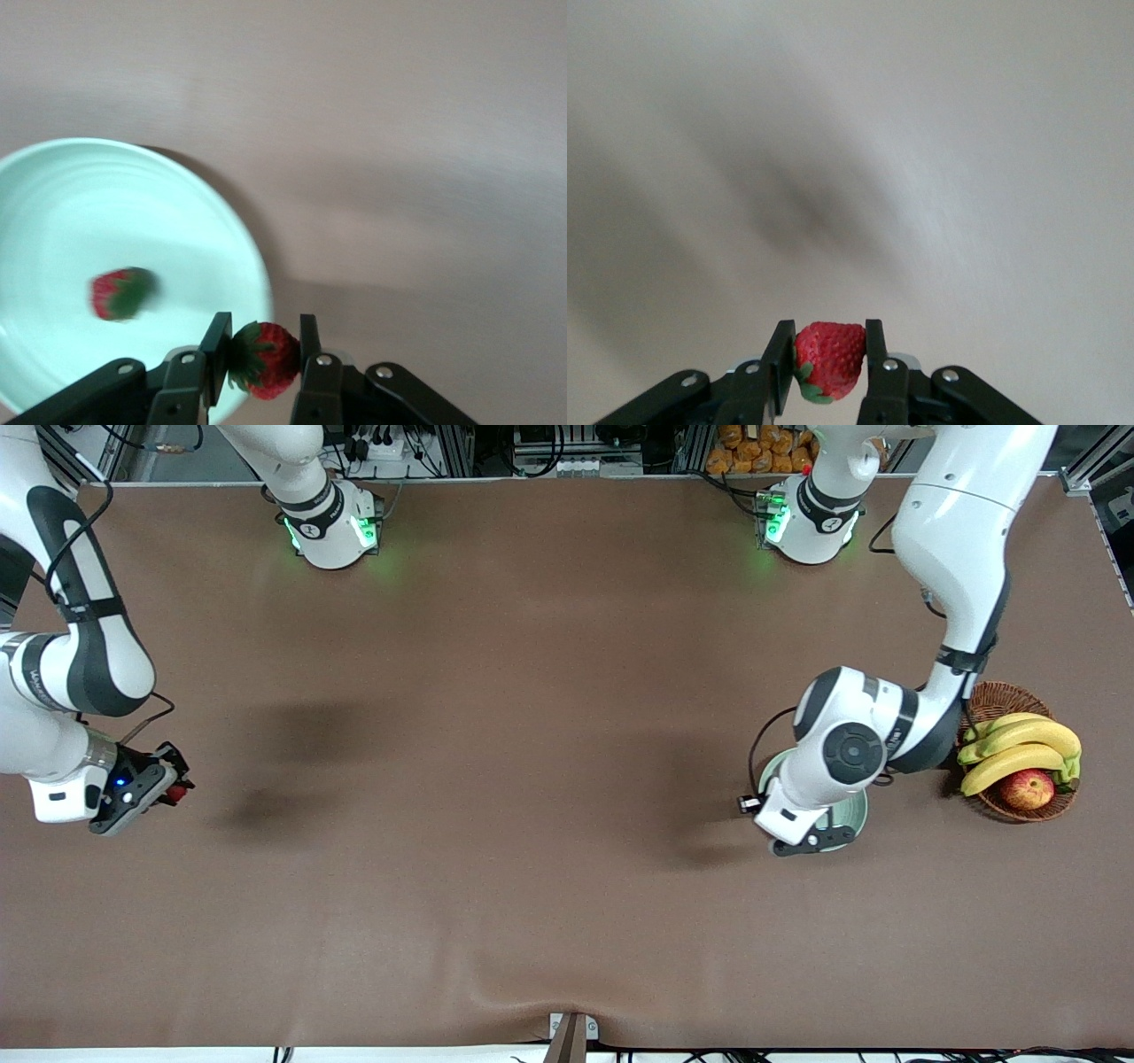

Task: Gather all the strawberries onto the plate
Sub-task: 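Release the strawberry onto the plate while the right gripper sets one mid-table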

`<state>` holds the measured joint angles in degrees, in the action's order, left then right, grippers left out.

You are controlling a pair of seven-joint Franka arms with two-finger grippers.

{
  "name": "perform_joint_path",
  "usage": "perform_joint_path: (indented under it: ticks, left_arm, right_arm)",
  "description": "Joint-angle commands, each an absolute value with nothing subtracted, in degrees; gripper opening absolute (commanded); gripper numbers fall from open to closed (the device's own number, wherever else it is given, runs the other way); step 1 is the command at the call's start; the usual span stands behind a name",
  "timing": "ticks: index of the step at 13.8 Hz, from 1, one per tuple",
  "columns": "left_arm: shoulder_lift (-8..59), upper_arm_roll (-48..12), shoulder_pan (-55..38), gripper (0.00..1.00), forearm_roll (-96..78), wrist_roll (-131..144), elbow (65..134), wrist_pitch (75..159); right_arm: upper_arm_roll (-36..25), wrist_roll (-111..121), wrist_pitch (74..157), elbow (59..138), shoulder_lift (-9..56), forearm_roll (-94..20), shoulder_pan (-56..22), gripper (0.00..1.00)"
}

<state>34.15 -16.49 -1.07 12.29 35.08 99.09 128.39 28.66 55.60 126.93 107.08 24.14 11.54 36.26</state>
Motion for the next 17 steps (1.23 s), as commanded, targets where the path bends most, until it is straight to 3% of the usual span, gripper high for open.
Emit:
perform_joint_path:
  ticks: [1, 3, 8, 9, 10, 12, 17]
  left_arm:
    - [31.64, -16.96, 0.96, 0.11, 15.63, 35.42, 102.65, 128.32]
    - [32.17, -17.23, 2.54, 0.13, 18.37, 35.51, 103.8, 129.63]
    - [33.4, -17.4, 2.37, 0.25, 18.54, 35.95, 104.77, 130.69]
    - [33.92, -17.32, 1.94, 0.38, 18.54, 35.95, 104.68, 131.13]
    - [34.1, -17.31, 1.85, 0.63, 18.54, 36.03, 104.59, 131.48]
    - [34.01, -17.4, 1.85, 0.98, 18.54, 36.73, 104.59, 131.48]
    - [33.23, -17.4, 2.11, 1.0, 18.54, 36.13, 104.41, 131.48]
  right_arm:
    - [34.87, 56.43, 123.94, 107.67, 22.5, 8.54, 36.83, 0.0]
    - [36.56, 52.41, 124.45, 107.75, 23.11, 8.17, 34.38, 0.0]
    - [36.3, 40.62, 125.59, 102.06, 26.52, 8.17, 18.39, 0.0]
    - [36.3, 39.47, 125.68, 100.21, 28.46, 8.17, 16.72, 0.0]
    - [36.3, 39.03, 125.77, 98.63, 30.04, 8.17, 14.96, 0.0]
    - [36.21, 38.94, 127.34, 95.46, 32.94, 8.17, 11.18, 0.0]
    - [35.78, 37.89, 138.48, 92.99, 39.19, 8.17, 4.07, 0.0]
